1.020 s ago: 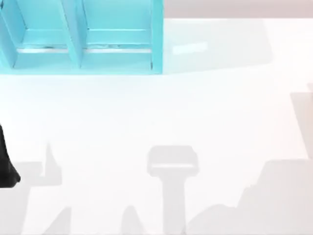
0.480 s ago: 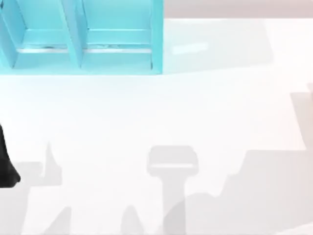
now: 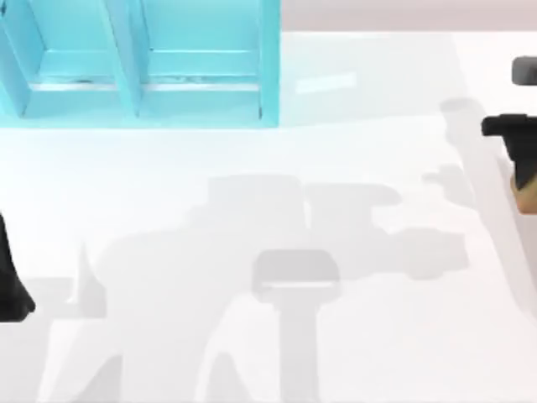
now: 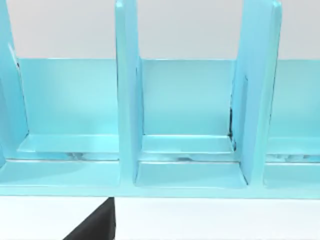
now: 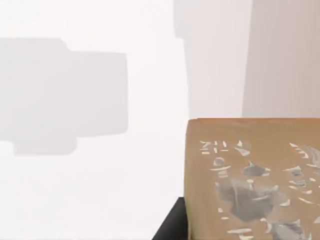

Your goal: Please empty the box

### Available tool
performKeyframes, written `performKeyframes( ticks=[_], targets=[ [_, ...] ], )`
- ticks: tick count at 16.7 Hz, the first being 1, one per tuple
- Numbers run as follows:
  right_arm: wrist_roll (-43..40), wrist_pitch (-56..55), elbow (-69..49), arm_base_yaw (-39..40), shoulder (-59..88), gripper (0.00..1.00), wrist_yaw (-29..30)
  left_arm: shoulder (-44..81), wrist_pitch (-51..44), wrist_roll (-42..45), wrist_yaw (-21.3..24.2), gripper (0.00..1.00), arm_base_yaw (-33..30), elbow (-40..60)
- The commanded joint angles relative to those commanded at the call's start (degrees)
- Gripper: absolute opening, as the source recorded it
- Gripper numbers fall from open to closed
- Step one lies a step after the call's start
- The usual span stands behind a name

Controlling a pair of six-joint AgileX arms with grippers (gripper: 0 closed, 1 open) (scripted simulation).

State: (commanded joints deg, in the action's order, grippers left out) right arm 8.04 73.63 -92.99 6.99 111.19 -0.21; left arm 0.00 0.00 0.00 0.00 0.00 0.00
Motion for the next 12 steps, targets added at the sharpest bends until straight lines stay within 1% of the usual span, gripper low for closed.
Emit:
performKeyframes(
  ticks=[3, 6, 9, 12],
  targets=[
    [13.79, -2.56, -3.59, 13.61, 5.68, 0.00, 0.16, 0.00, 0.00, 0.00, 0.00, 1.00, 0.00, 0.00],
    [23.66, -4.95, -6.06, 23.46, 9.79, 0.00, 0.32, 0.00, 0.00, 0.00, 0.00, 1.00, 0.00, 0.00],
    [28.07, -6.42, -7.09, 27.87, 11.63, 0.00, 0.42, 0.00, 0.00, 0.00, 0.00, 1.00, 0.00, 0.00],
    [28.32, -6.52, -7.14, 28.12, 11.73, 0.00, 0.43, 0.00, 0.00, 0.00, 0.00, 1.00, 0.00, 0.00]
  ],
)
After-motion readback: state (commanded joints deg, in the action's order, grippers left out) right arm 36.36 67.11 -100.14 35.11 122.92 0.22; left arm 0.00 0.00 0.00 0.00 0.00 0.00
